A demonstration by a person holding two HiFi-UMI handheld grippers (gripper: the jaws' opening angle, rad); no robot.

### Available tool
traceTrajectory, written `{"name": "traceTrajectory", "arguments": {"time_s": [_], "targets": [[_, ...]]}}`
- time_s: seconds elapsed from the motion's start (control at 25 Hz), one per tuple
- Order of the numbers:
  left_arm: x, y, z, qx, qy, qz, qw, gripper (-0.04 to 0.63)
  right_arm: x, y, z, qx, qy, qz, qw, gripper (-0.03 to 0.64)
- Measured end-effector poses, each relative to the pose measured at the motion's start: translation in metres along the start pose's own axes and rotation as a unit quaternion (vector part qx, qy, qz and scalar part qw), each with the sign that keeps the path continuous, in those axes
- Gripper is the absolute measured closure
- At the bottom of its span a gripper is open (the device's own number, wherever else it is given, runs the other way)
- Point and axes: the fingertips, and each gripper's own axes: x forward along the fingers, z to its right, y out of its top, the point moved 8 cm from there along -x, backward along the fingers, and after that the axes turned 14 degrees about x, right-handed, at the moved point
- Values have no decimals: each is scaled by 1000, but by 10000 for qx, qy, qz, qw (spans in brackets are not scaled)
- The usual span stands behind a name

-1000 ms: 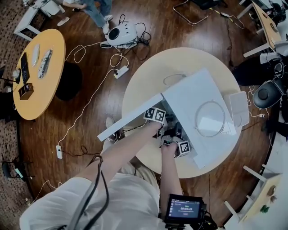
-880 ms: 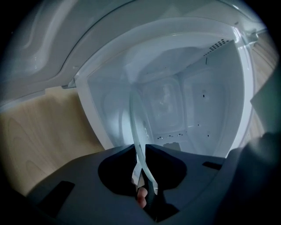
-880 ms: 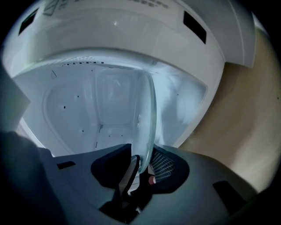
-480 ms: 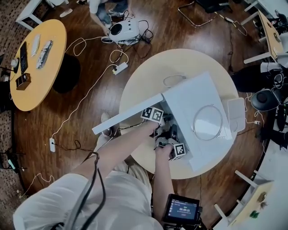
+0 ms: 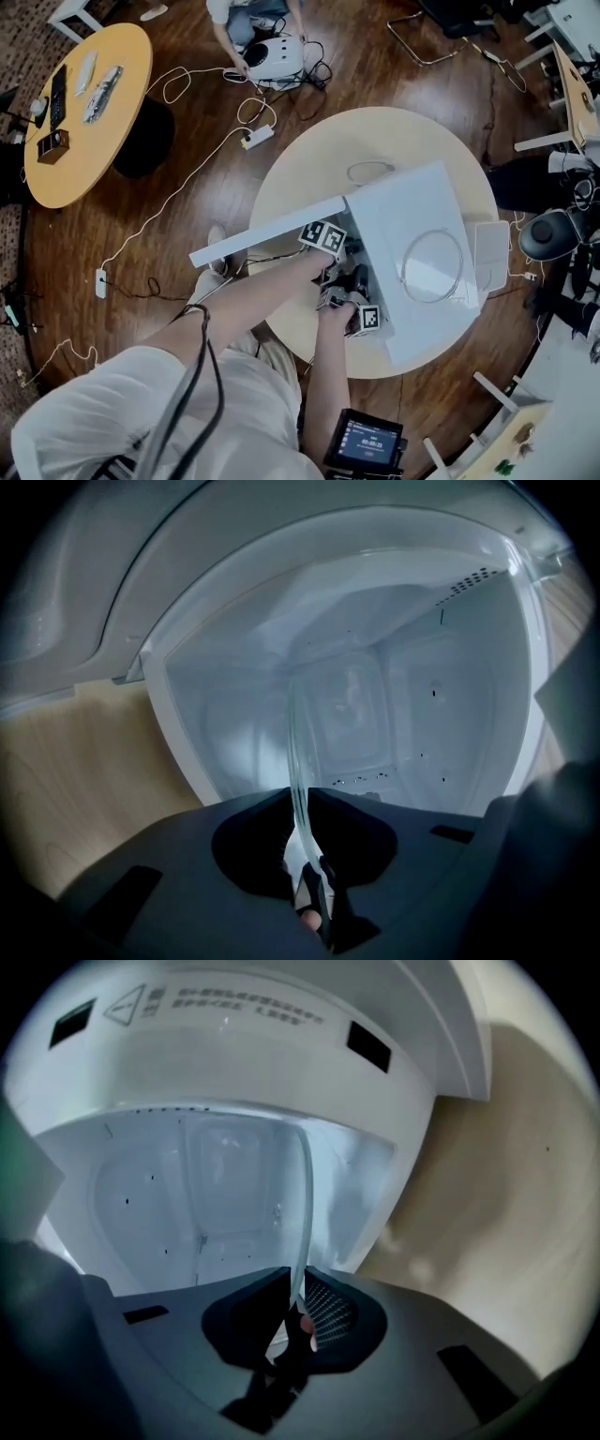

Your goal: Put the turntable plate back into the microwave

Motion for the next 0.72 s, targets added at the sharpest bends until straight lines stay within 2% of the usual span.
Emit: {"name": "traceTrajectory", "arguments": {"time_s": [0.12, 0.2, 0.4, 0.72], "targets": [[-2, 3, -5, 89, -23, 0, 10000, 541, 2, -13, -1, 587, 222, 164, 9979, 581], [-2, 1, -5, 186, 57, 46, 9998, 541, 3, -11, -1, 600, 196, 137, 9979, 583], [-5, 0, -2, 734, 582, 54, 9956, 518, 8, -11, 1, 671, 292, 37, 9973, 586], [-30, -4, -8, 831, 1080, 119, 9906, 508, 13, -10, 10, 628, 315, 124, 9974, 587]]}}
